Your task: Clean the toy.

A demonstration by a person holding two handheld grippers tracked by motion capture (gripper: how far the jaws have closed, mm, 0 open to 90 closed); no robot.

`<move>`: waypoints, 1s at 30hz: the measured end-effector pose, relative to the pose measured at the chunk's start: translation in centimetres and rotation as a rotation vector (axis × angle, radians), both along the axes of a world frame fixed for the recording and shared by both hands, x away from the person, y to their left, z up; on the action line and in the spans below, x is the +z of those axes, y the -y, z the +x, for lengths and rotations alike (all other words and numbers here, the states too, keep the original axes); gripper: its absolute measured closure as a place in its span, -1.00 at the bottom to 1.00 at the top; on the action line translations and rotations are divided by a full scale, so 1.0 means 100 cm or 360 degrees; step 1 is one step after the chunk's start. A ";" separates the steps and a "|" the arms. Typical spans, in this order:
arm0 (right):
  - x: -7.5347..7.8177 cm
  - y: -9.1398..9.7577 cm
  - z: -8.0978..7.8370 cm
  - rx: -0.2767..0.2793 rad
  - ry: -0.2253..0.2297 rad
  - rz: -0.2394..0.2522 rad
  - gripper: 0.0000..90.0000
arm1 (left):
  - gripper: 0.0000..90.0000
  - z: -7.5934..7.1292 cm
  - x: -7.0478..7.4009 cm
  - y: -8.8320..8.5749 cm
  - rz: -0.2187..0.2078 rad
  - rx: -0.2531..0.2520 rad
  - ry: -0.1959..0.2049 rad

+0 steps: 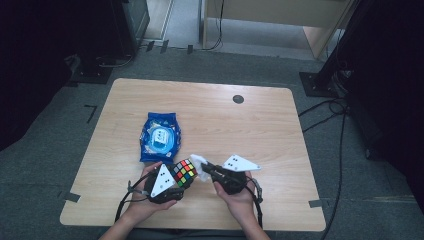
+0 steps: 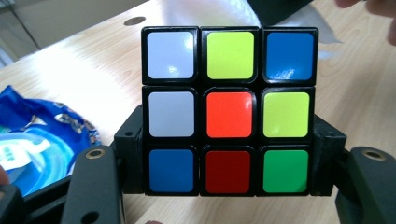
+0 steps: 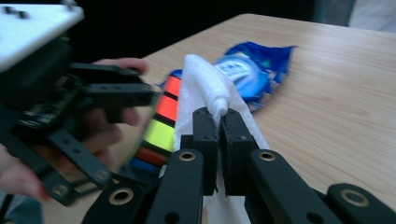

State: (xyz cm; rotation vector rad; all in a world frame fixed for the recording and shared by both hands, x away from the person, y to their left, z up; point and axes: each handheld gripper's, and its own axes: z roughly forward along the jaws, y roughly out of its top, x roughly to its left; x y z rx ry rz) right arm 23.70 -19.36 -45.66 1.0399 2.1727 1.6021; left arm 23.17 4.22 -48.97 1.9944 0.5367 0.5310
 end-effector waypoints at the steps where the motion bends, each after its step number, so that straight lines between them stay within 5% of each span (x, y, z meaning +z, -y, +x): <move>1: 0.003 -0.008 -0.004 0.0037 0.0011 -0.0002 0.95 | -0.24 -0.001 0.000 0.000 0.0010 -0.0010 0.0003; 7: 0.004 -0.014 -0.004 0.0058 -0.0060 0.0099 0.95 | -0.24 -0.003 -0.001 0.001 0.0013 -0.0035 0.0004; 11: 0.013 -0.020 -0.013 0.0170 0.0007 0.0126 0.95 | -0.24 -0.003 0.000 0.003 0.0010 -0.0040 0.0006; 14: 0.016 -0.022 -0.015 0.0106 0.0037 0.0072 0.94 | -0.24 -0.005 0.001 0.003 0.0002 -0.0062 0.0024; 17: 0.008 -0.012 -0.003 -0.0036 -0.0056 0.0089 0.94 | -0.24 -0.009 0.004 0.004 -0.0015 -0.0096 0.0045; 21: -0.001 0.000 0.003 -0.0105 -0.0128 0.0086 0.94 | -0.24 -0.004 0.007 0.000 -0.0051 -0.0046 0.0017; 25: 0.003 -0.003 -0.004 -0.0047 -0.0090 0.0079 0.94 | -0.24 0.002 0.007 -0.004 -0.0059 0.0046 -0.0012; 30: 0.016 -0.018 -0.017 0.0105 0.0014 0.0136 0.93 | -0.24 -0.003 0.004 0.003 -0.0019 -0.0020 -0.0007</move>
